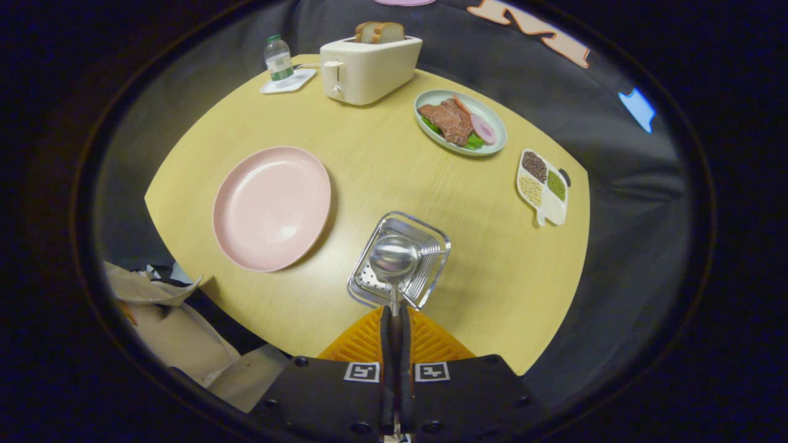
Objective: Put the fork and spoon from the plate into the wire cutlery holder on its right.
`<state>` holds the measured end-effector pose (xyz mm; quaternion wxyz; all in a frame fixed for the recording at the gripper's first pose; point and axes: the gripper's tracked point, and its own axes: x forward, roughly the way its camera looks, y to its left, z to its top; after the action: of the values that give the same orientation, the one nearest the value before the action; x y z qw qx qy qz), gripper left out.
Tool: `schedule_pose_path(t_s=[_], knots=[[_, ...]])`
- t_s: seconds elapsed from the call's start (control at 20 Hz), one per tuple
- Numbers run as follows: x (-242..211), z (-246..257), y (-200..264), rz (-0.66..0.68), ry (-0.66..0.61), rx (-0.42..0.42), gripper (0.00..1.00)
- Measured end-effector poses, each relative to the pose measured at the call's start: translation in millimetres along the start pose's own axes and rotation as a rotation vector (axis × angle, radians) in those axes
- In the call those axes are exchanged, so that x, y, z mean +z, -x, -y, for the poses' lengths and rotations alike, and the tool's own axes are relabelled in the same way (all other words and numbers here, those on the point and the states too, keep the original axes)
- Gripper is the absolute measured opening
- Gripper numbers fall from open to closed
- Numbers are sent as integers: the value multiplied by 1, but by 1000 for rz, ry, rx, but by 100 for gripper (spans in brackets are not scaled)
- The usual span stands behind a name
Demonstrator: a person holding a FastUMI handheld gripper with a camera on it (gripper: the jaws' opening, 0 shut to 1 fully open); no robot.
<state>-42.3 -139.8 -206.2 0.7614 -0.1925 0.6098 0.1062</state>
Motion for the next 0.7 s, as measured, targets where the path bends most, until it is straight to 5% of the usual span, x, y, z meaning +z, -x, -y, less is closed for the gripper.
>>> schedule_pose_path(t_s=[0.2, 0.7], knots=[[9, -1, -1, 18, -19, -1, 15], [48, -30, 33, 300, -173, 48, 100]])
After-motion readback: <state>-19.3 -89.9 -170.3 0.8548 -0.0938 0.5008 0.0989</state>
